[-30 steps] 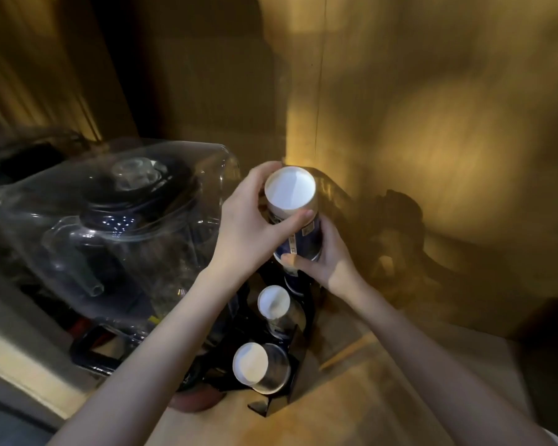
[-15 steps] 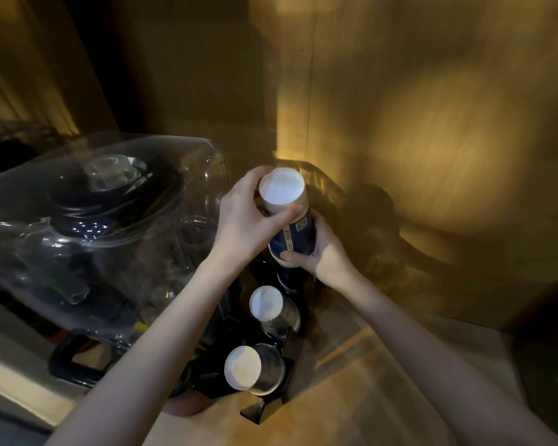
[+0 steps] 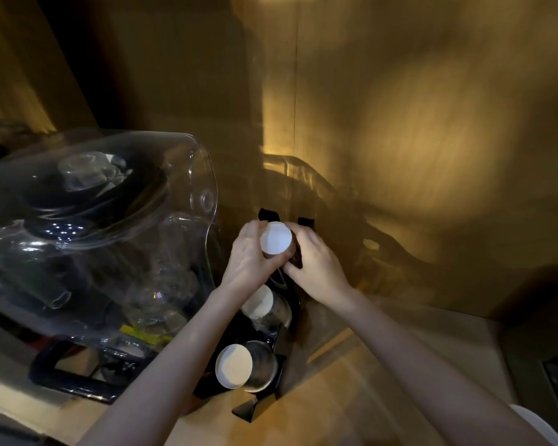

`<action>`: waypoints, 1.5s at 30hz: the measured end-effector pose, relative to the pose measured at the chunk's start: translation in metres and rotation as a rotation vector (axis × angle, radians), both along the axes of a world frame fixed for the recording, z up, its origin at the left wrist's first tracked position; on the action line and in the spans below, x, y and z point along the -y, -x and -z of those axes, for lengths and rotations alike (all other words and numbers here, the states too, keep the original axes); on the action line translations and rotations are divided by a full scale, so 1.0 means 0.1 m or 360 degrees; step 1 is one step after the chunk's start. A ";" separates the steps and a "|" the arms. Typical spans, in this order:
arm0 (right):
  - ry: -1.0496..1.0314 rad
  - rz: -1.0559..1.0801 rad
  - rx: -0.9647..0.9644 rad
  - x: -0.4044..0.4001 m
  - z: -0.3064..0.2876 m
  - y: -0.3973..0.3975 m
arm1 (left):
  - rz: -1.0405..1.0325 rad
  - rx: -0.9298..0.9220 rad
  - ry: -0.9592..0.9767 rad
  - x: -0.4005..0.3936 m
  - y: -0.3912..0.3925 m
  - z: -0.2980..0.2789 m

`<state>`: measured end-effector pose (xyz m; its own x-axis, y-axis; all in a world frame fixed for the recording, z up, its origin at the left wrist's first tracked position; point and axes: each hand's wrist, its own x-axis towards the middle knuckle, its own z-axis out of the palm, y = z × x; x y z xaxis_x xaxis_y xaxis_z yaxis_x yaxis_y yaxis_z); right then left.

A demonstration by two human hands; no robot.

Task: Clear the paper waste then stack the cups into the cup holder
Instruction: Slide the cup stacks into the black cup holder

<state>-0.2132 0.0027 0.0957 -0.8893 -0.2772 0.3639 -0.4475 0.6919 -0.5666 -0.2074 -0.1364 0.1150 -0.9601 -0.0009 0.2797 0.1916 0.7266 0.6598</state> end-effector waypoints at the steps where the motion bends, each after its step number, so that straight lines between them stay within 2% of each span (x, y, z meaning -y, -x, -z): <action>1: -0.0089 0.0008 -0.0032 0.00 -0.02 -0.01 | 0.0007 -0.0017 0.0009 0.00 -0.01 0.01; 5: -0.0473 -0.0022 -0.0128 -0.02 -0.14 -0.04 | 0.0049 -0.0011 0.0204 0.01 -0.04 0.01; 8: -0.0754 -0.0045 -0.0176 -0.14 -0.23 -0.11 | 0.0054 -0.0009 0.0649 -0.05 -0.08 -0.07; 10: -0.0904 -0.0015 -0.0249 -0.28 -0.28 -0.20 | 0.0057 -0.0145 0.0983 -0.15 -0.15 -0.13; 13: -0.1008 0.0078 -0.0304 -0.55 -0.31 -0.42 | 0.0240 -0.0320 0.1056 -0.40 -0.31 -0.16; 16: -0.1005 0.0231 -0.0178 -0.91 -0.23 -0.69 | 0.0454 -0.0337 0.1064 -0.71 -0.49 -0.06; 24: -0.0742 0.1010 0.0275 -1.93 0.33 -1.61 | 0.0902 -0.0121 0.0994 -1.59 -0.89 0.60; 28: -0.0724 0.1253 0.0467 -2.31 0.58 -2.02 | 0.1143 0.0108 0.0920 -1.97 -1.13 0.94; 30: -0.0690 0.1323 0.0585 -2.47 0.66 -2.16 | 0.1230 0.0347 0.0776 -2.15 -1.26 1.05; 33: -0.0658 0.1408 0.0820 -2.61 0.76 -2.29 | 0.1221 0.0862 0.0466 -2.38 -1.38 1.16; 35: -0.0643 0.1421 0.0991 -2.67 0.80 -2.35 | 0.1207 0.1081 0.0323 -2.47 -1.41 1.19; 37: -0.0546 0.1426 0.1122 -2.71 0.82 -2.37 | 0.1174 0.1261 0.0144 -2.52 -1.43 1.20; 40: -0.0216 0.1433 0.1233 -2.74 0.83 -2.35 | 0.1109 0.1473 -0.0042 -2.54 -1.45 1.19; 45: 0.0149 0.1402 0.1171 -2.70 0.76 -2.19 | 0.1069 0.1659 -0.0179 -2.44 -1.39 1.05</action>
<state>0.0060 0.2724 0.0199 -0.7665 0.5466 -0.3372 0.6308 0.5415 -0.5558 -0.0689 0.1071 0.0102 -0.5441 0.6011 -0.5854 -0.1492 0.6173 0.7725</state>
